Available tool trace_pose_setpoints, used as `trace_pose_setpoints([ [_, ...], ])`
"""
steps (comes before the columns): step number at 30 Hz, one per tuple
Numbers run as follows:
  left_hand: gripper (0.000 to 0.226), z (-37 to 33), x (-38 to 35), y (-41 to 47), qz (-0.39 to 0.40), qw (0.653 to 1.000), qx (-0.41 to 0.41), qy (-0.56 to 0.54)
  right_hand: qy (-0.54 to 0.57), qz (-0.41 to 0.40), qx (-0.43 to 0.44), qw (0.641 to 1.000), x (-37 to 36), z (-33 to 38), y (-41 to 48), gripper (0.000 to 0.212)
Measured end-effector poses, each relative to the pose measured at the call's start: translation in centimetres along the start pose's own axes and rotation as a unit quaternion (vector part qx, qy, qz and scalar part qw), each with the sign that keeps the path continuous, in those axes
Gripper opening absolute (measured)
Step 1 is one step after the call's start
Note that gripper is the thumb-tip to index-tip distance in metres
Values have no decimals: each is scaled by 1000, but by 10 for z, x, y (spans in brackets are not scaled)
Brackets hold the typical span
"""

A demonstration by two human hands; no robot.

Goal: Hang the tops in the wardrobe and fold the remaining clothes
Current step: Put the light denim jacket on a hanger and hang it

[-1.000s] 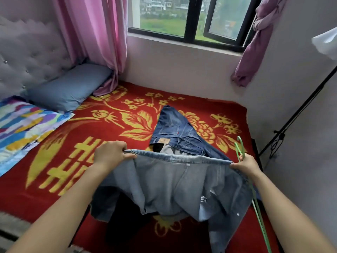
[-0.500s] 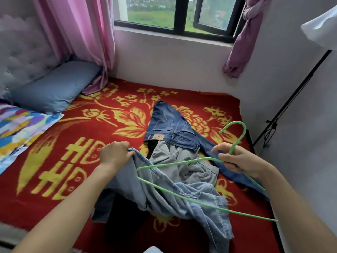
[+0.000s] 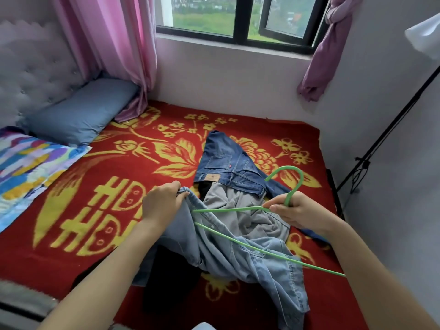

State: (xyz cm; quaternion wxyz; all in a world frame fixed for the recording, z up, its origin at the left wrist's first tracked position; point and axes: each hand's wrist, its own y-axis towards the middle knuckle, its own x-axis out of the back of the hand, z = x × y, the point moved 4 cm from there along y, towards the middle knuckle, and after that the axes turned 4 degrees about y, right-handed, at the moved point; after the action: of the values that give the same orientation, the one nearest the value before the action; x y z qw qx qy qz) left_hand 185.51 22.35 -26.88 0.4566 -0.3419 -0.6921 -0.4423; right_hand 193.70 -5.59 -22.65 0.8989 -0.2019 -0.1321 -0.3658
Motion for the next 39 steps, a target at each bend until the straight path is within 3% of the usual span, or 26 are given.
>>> trace_pose_setpoints([
  [5, 36, -1, 16, -2, -17, 999, -2, -35, 38, -15, 35, 999, 10, 12, -4, 17],
  [9, 33, -42, 32, -18, -78, 988, -75, -108, -68, -27, 63, 995, -27, 9, 10, 18],
  [11, 34, -65, 36, -27, -113, 980, -113, -121, -85, -70, 95, 989, -53, 1, 21, 17],
  [13, 34, -76, 32, -31, -76, 984, -109, -117, -68, -146, 125, 979, -64, -5, 28, 18],
  [14, 35, -78, 25, -32, -18, 991, -93, -99, -33, -178, 125, 976, -63, -10, 30, 17],
  [15, 38, -74, 16, -31, 46, 993, -72, -78, 14, -199, 115, 973, -59, -15, 31, 17],
  [17, 45, -68, 12, -29, 99, 990, -83, -54, 105, -216, 92, 966, -52, -26, 30, 16],
  [20, 19, -70, 31, -26, -47, 981, -177, -61, 175, -200, 105, 959, -50, -26, 23, 21],
  [21, 36, -73, 29, -22, -47, 978, -199, -34, 187, -192, 116, 956, -49, -23, 21, 25],
  [23, 59, -75, 17, -14, 41, 967, -250, -6, 207, -183, 131, 952, -49, -18, 20, 28],
  [25, 53, -75, 9, -6, 106, 959, -263, -27, 218, -177, 140, 950, -50, -17, 19, 27],
  [30, 19, -75, 26, -3, 57, 925, -342, -158, 172, -175, 154, 957, -43, -12, 14, 12],
  [32, 19, -67, 30, 1, 39, 929, -324, -172, 112, -236, 155, 953, -29, -19, 14, 15],
  [35, 26, -51, 37, 14, 13, 942, -265, -208, 64, -441, 136, 885, -6, -41, 4, 15],
  [37, 25, -46, 44, 17, -8, 944, -249, -218, 75, -532, 72, 841, 1, -67, 0, 20],
  [39, 22, -44, 51, 18, -27, 945, -239, -223, 73, -566, -4, 821, -2, -94, 0, 22],
])
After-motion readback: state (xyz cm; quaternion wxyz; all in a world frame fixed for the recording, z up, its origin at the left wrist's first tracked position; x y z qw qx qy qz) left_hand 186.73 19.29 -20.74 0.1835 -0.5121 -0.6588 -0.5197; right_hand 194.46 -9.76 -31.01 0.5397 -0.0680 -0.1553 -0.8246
